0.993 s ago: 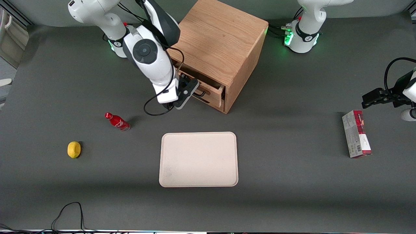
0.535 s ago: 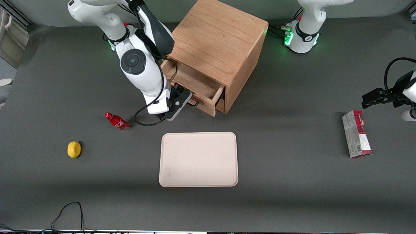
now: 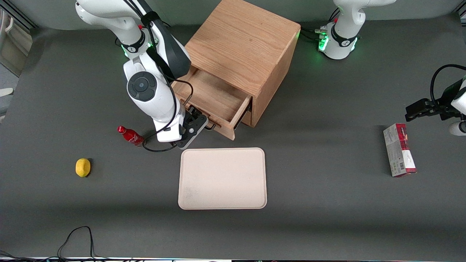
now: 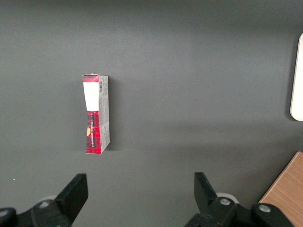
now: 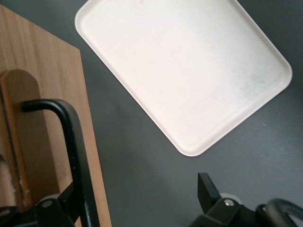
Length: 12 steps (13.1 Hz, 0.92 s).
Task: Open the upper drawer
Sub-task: 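Pull the handle outward from the cabinet with the right gripper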
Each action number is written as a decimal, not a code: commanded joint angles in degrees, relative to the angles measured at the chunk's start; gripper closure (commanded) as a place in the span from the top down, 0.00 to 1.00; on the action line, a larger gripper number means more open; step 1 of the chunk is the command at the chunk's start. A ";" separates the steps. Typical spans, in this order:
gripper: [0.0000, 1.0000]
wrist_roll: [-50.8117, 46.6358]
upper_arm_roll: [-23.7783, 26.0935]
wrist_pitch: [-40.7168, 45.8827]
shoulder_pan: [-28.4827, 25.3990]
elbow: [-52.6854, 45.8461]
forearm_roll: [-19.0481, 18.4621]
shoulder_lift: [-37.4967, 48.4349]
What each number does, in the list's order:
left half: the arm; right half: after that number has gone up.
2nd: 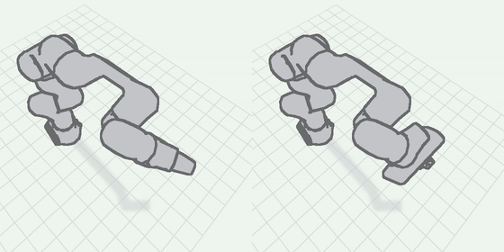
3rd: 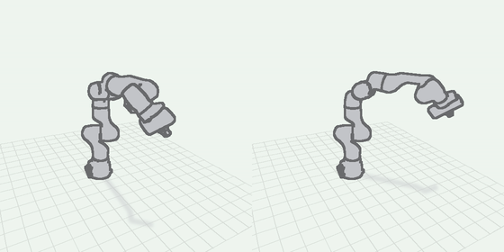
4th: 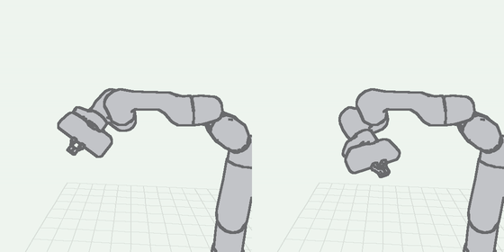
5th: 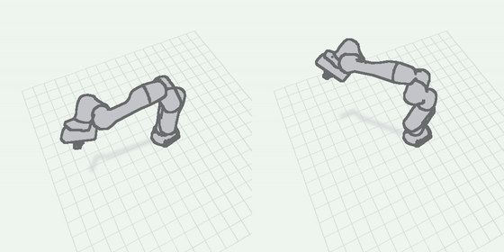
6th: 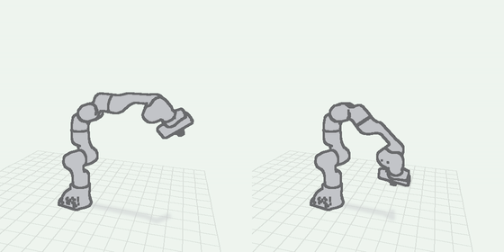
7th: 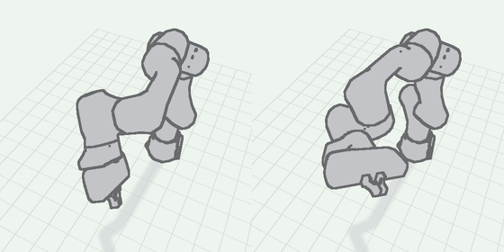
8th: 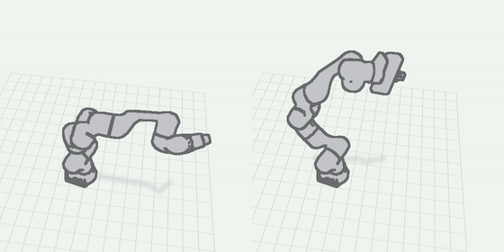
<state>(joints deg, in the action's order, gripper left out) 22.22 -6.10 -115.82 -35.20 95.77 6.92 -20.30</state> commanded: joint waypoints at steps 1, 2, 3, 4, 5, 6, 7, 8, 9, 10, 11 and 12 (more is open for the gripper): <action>1.00 3.08 0.04 2.27 1.27 -3.31 -1.30 -1.68; 1.00 3.79 0.04 2.44 2.32 -3.83 -1.30 -1.94; 1.00 4.23 0.04 2.97 3.29 -4.10 -1.21 -2.20; 1.00 5.02 0.04 3.15 3.73 -4.71 -1.30 -2.47; 1.00 5.64 0.04 4.02 4.34 -5.93 -1.30 -3.16; 1.00 5.73 0.04 5.07 4.96 -7.34 -1.30 -3.78; 1.00 6.34 0.04 5.69 5.49 -8.57 -1.30 -4.57; 1.00 6.87 0.04 6.22 5.93 -9.80 -1.30 -5.10; 1.00 6.96 0.04 6.49 6.72 -10.42 -1.21 -5.80; 1.00 6.96 0.04 6.58 7.25 -11.30 -1.21 -6.07; 1.00 6.96 0.04 6.58 7.51 -11.48 -1.30 -6.33; 1.00 6.96 0.04 6.58 7.51 -11.74 -1.30 -6.60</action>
<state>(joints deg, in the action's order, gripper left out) 27.88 -6.25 -111.04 -28.51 87.36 6.54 -25.15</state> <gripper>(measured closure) 0.000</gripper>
